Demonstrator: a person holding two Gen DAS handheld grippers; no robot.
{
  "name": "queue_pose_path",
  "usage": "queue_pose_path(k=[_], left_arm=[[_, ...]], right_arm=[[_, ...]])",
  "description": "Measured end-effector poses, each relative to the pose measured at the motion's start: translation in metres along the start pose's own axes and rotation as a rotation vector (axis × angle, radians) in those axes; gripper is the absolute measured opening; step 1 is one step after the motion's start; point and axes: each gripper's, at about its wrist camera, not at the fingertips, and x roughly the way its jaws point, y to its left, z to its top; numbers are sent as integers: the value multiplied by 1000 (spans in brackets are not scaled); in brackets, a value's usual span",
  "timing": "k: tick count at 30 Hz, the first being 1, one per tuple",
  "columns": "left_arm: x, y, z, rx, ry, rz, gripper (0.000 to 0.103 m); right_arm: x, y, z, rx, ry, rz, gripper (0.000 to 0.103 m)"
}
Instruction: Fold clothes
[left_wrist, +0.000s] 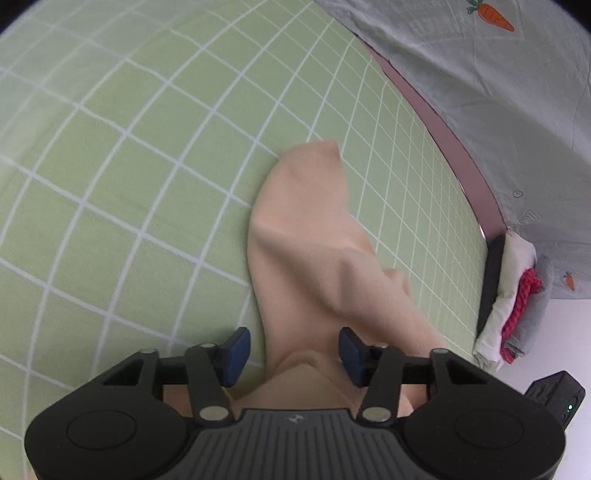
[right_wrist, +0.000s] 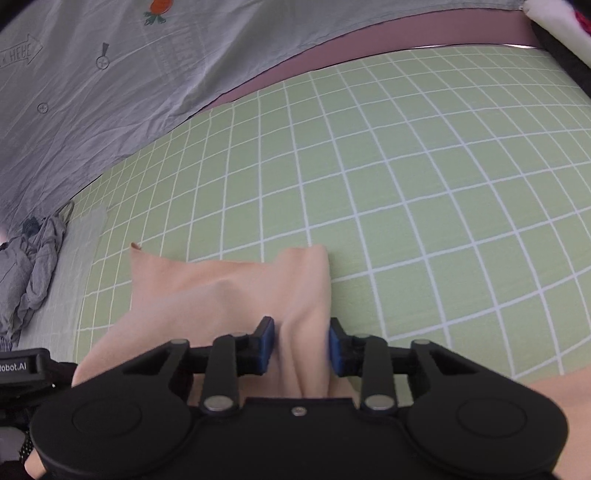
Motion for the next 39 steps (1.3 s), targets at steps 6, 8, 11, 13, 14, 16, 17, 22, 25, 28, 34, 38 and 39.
queue_pose_path(k=[6,8,11,13,14,16,17,22,25,28,34,38,39], left_arm=[[-3,-10,-21,49,-38,40,22],[-7,-11,-23,53,-60,55,20],[-13,-13,-25,53,-102,83,18],[-18,-15,-24,60,-132,102,17],[-21,-16,-24,68,-146,110,17],[-28,-17,-22,92,-168,118,16],[-31,-18,-20,100,-185,124,16],[-64,-16,-9,56,-295,132,15],[-102,-20,0,22,-401,88,15],[-148,-37,1,32,-516,10,15],[-157,-73,-23,207,-550,27,16],[-84,-32,-36,118,-313,138,24],[-69,-21,-40,94,-265,172,26]], right_arm=[[-16,0,-4,-23,-53,24,9],[-23,-6,-6,-4,-79,17,9],[-32,-14,-5,13,-115,8,9],[-37,-17,-5,8,-136,1,9],[-39,-16,-5,2,-147,-2,9],[-43,-15,-4,-10,-170,-9,8],[-45,-14,-3,-16,-181,-12,8],[-60,-4,5,-57,-257,0,8],[-81,5,19,-78,-337,22,8],[-113,18,32,-102,-438,64,8],[-158,44,36,-240,-602,15,8],[-105,13,26,-227,-351,-122,9],[-92,4,23,-219,-288,-154,11]])
